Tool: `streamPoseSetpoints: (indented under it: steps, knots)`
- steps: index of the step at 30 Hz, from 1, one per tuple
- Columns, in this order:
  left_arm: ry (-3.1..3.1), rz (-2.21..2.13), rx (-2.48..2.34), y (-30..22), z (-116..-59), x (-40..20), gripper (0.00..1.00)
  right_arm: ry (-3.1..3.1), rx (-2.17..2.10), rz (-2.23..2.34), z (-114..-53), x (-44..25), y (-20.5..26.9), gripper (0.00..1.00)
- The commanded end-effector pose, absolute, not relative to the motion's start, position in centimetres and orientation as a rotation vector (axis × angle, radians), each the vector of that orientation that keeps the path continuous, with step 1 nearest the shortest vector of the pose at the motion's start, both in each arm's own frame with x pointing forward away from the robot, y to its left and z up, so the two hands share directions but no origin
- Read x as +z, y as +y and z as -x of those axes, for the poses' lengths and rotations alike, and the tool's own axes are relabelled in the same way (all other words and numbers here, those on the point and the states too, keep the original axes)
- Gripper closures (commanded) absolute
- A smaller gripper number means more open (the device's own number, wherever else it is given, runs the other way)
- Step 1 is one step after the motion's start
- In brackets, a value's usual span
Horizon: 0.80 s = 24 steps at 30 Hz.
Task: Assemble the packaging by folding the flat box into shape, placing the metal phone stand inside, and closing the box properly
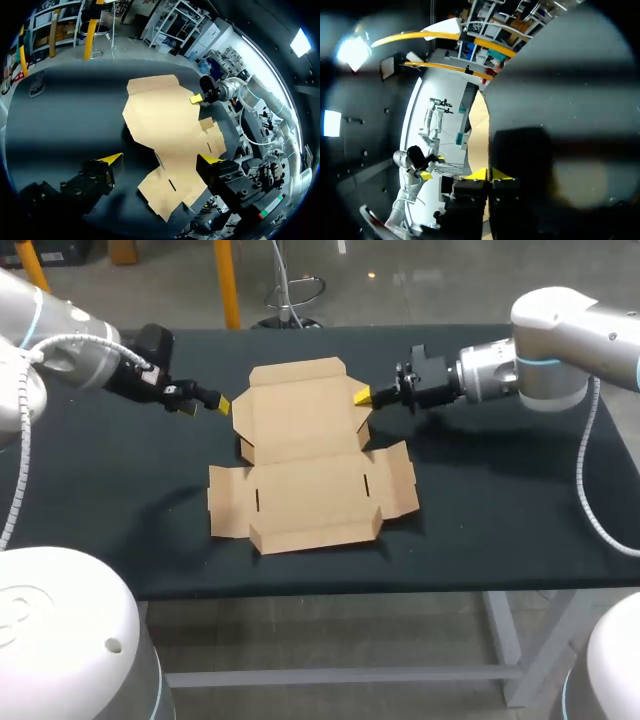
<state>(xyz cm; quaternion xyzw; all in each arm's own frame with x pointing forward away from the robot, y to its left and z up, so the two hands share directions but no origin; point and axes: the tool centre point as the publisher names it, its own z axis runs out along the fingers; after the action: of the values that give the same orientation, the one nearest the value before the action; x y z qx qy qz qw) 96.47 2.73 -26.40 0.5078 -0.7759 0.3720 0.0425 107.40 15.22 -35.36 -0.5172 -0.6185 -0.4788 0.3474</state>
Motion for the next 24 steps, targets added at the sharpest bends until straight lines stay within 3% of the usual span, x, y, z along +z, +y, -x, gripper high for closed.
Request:
streamPoseSetpoints:
  steps: [1, 24]
  knots:
    - [-2.374, -1.557, 1.142, 2.8, -96.2, -26.4, 0.0, -1.603, -1.242, 1.335, -107.5, -35.5, 15.2, 1.0]
    - [-2.503, -1.332, 1.63, 3.1, -98.3, -25.0, 0.0, -1.739, -1.642, 1.096, -103.0, -28.8, 13.9, 1.0]
